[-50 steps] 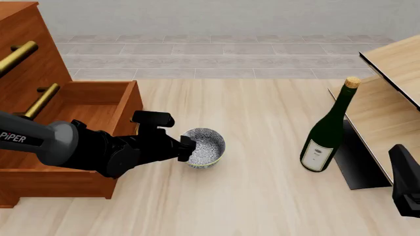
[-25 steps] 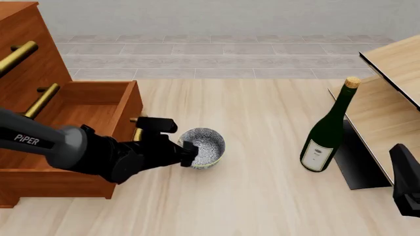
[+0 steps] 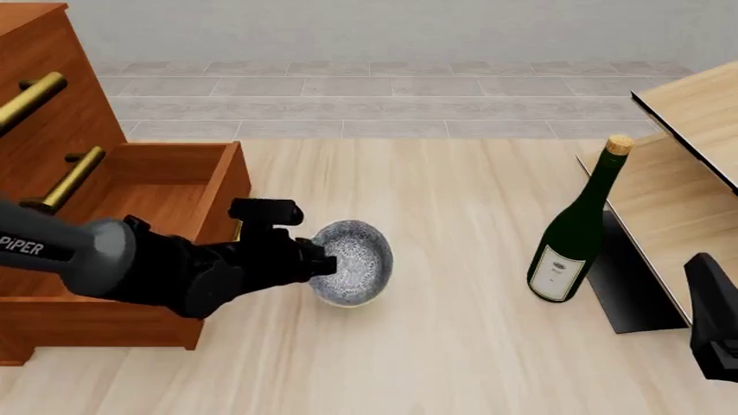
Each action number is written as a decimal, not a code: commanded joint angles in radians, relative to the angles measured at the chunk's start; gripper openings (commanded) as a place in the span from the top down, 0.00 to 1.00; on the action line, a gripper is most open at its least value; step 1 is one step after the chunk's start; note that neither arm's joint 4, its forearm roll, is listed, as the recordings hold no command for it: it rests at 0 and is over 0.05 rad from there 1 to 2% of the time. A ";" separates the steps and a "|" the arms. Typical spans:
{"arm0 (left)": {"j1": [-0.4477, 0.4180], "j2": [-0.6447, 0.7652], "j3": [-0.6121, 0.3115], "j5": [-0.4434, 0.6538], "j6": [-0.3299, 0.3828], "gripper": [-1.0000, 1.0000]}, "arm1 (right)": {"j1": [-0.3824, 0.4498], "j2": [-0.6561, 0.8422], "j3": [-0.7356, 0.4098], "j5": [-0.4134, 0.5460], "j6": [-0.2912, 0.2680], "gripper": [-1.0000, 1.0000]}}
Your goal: Put the bowl on top of the cabinet.
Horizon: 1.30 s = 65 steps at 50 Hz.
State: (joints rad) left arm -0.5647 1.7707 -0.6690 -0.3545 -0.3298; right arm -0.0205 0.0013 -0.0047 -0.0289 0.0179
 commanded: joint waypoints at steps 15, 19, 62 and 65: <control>-0.075 -0.293 0.057 0.130 -0.081 1.00 | 0.003 0.000 -0.002 0.006 0.001 0.00; -0.100 -0.359 0.068 0.151 -0.068 1.00 | 0.003 0.001 -0.002 0.006 0.002 0.00; -0.024 -0.829 -0.290 0.841 -0.095 1.00 | -0.003 0.000 0.001 0.002 0.008 0.00; -0.001 -0.824 -0.326 0.882 -0.093 1.00 | -0.003 0.000 0.001 0.002 0.008 0.00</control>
State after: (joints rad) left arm -0.6264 0.9687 -0.8565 0.3643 -0.4193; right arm -0.0222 0.0014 -0.0047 -0.0262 0.0245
